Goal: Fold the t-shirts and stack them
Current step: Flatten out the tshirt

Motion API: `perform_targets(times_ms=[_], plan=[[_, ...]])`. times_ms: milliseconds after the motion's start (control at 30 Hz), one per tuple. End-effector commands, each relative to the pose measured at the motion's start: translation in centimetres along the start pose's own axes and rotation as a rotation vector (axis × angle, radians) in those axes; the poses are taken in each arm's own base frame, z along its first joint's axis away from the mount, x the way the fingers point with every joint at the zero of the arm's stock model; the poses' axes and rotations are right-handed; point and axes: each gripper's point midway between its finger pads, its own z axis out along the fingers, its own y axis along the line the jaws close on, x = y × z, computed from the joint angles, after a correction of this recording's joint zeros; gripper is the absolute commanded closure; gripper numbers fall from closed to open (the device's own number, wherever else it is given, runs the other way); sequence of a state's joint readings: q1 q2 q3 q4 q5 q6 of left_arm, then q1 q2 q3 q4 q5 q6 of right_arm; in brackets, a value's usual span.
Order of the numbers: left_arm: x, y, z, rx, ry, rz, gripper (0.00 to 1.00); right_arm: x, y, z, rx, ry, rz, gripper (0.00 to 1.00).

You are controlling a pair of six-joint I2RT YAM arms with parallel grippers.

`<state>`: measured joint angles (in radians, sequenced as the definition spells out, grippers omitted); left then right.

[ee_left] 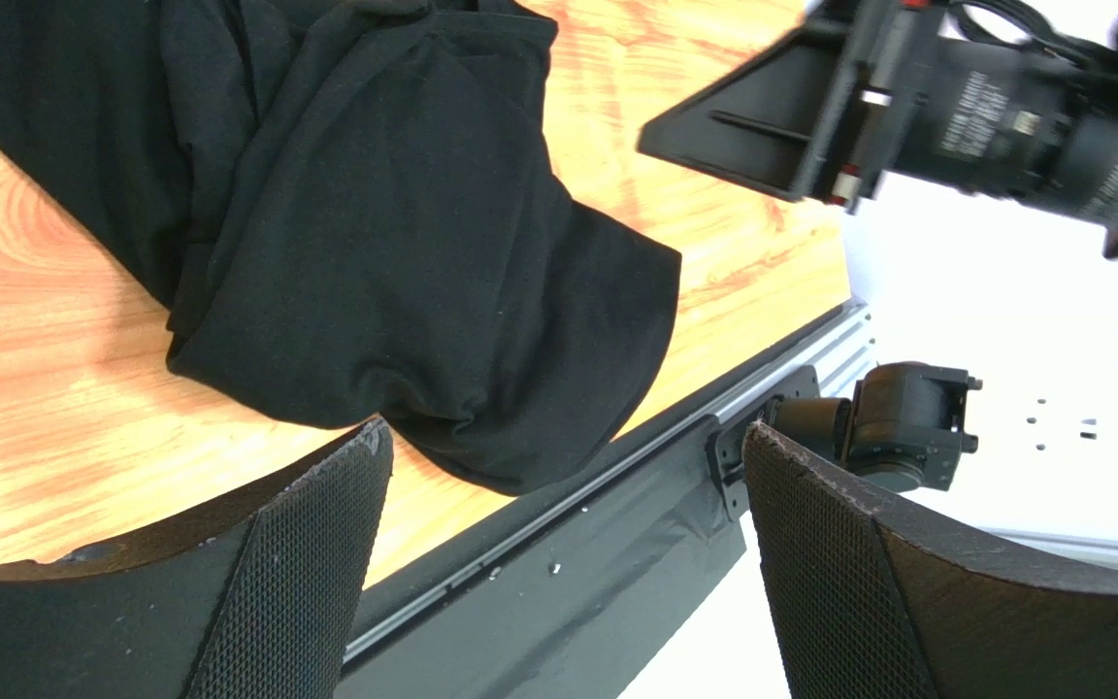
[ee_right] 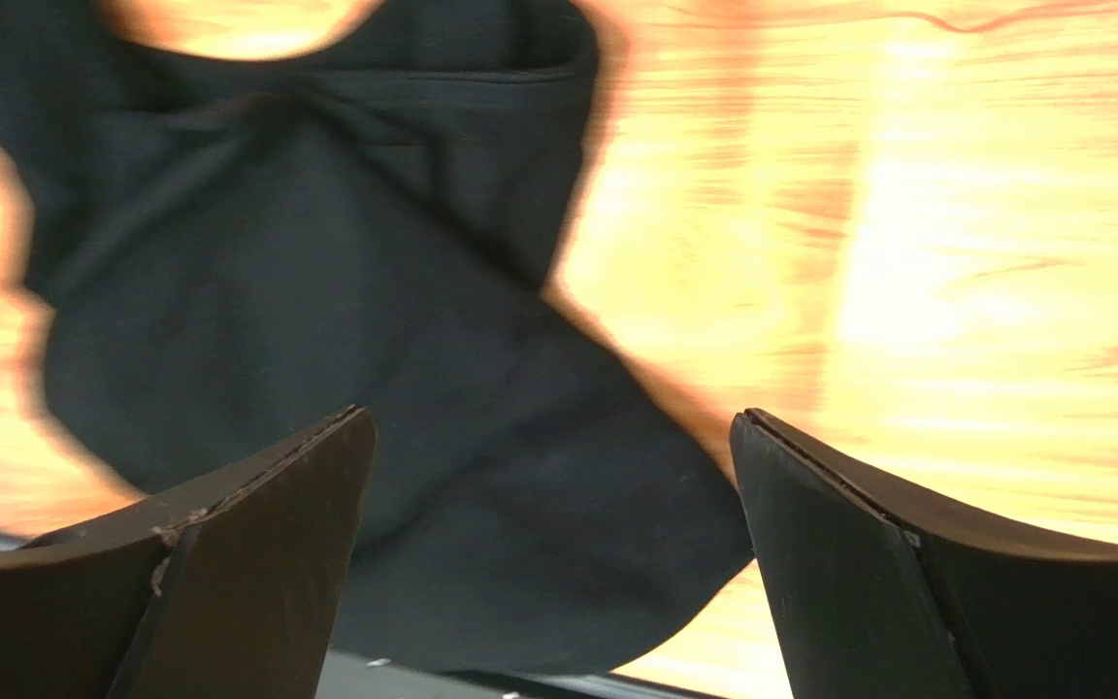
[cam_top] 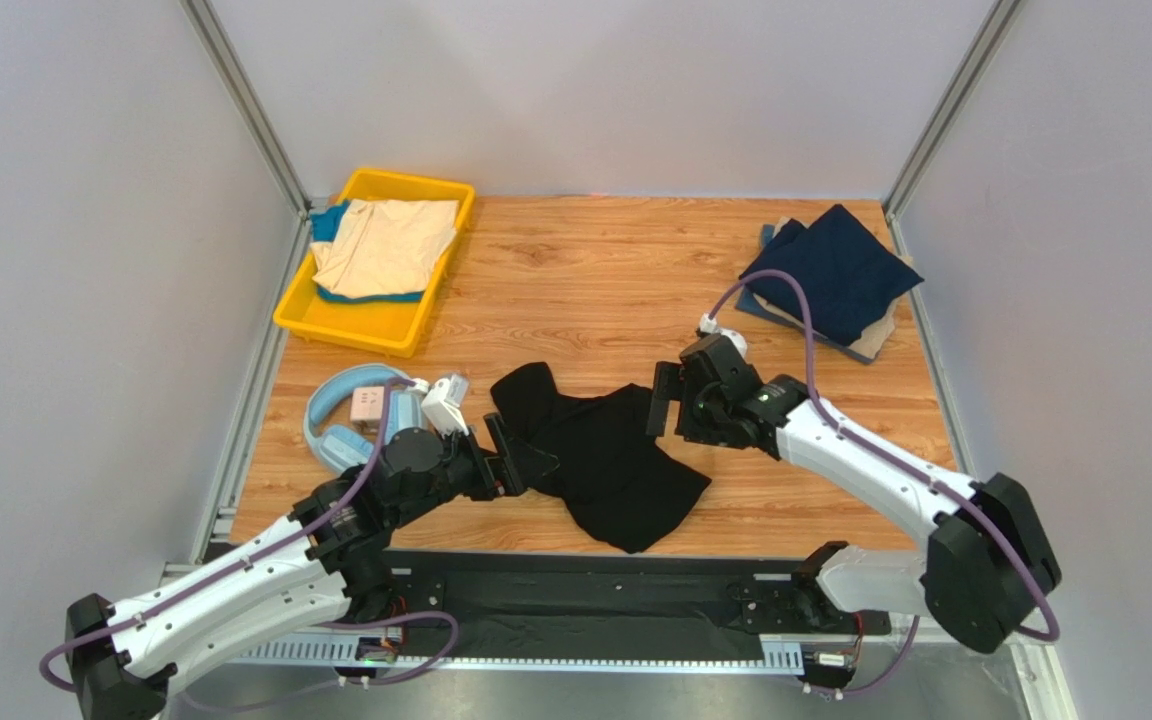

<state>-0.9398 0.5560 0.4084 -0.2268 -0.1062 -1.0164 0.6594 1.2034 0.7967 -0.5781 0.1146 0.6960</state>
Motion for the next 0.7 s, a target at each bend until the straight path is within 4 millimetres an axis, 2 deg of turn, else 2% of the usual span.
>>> perform_targets(times_ms=[0,167,400,667], plan=[[-0.4,-0.5,-0.1,0.021,-0.014,-0.021,0.05,-2.7,0.5,1.1,0.004,-0.005,-0.044,0.0],[-0.4,0.2,-0.4,0.01,-0.025,-0.032,0.05,-2.8,3.0,3.0,-0.103,0.03,-0.072,0.03],[-0.1,0.8,0.0,0.004,-0.017,-0.065,0.05,-0.9,6.0,4.7,-0.25,0.152,-0.095,0.04],[0.0,0.8,0.5,-0.001,0.001,-0.065,0.05,0.1,6.2,6.5,-0.258,0.202,-0.117,0.04]])
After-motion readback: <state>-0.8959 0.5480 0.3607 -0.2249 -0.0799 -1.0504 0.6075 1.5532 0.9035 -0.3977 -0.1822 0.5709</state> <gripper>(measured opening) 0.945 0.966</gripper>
